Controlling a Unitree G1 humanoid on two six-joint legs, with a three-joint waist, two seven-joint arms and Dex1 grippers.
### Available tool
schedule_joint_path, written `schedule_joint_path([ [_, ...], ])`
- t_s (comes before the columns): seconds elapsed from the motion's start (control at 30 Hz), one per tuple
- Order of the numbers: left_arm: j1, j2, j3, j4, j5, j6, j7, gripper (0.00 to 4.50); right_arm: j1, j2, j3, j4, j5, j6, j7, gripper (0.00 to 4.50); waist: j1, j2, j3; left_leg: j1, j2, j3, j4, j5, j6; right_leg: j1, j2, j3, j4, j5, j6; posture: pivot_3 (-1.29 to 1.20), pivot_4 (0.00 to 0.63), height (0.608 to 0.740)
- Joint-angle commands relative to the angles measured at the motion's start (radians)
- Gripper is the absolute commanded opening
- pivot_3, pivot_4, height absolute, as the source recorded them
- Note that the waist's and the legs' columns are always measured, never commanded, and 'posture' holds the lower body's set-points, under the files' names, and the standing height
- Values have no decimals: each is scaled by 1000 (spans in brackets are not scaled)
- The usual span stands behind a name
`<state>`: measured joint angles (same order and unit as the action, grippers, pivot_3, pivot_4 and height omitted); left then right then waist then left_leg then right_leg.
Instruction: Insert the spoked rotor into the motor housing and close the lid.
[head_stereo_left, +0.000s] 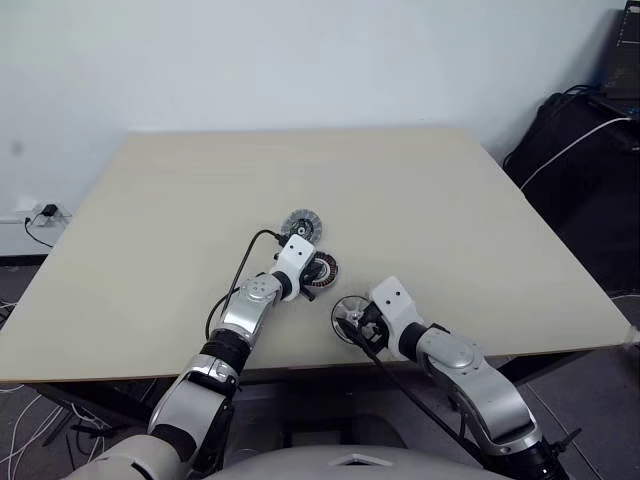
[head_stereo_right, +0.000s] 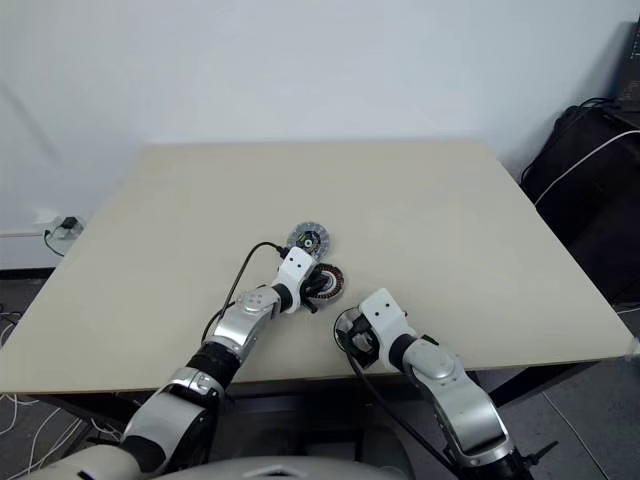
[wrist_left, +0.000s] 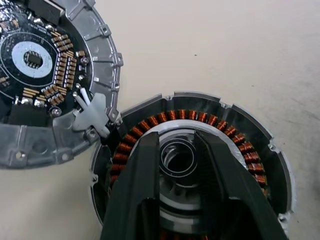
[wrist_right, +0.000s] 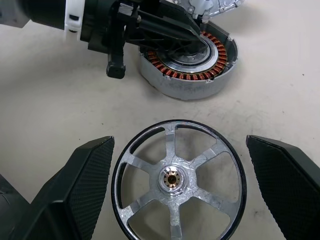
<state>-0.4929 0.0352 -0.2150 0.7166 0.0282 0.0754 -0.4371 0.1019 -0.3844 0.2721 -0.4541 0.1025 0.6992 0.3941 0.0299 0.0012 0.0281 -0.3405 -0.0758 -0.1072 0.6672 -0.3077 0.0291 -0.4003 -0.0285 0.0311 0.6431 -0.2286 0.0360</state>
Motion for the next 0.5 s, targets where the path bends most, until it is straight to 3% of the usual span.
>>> schedule_joint_path([
  [0.03, -35, -11, 4, 13, 6, -20, -5, 1020, -18, 4, -10, -42, 1, -21, 1, 4500, 0, 0, 0, 0, 0, 0, 0, 0, 0, 0, 0, 0, 0, 0, 0, 0, 0, 740],
  [0.2, -18, -2, 7, -36, 2, -20, -18, 2658, -16, 6, -9, -43, 1, -23, -1, 4500, 0, 0, 0, 0, 0, 0, 0, 0, 0, 0, 0, 0, 0, 0, 0, 0, 0, 740],
  [0.33, 32, 18, 32, -164, -36, -2, -43, 2658, -13, 7, -10, -45, 3, -23, -1, 4500, -2, 0, 0, 0, 0, 0, 0, 0, 0, 0, 0, 1, 0, 0, -1, 0, 0, 740],
  [0.43, 75, 39, 40, -257, -45, 24, -53, 1998, -14, 7, -8, -42, 3, -24, 2, 4500, -2, 0, 0, -1, 0, 0, 0, 0, 0, -1, 0, 1, 0, 1, -1, 0, 0, 740],
  [0.5, 106, 55, 46, -324, -53, 43, -54, 1297, -17, 8, -5, -36, 3, -25, 4, 4500, -4, 1, -1, -1, 0, 0, 0, 0, 0, -1, 0, 1, 1, 1, -1, 0, 0, 740],
])
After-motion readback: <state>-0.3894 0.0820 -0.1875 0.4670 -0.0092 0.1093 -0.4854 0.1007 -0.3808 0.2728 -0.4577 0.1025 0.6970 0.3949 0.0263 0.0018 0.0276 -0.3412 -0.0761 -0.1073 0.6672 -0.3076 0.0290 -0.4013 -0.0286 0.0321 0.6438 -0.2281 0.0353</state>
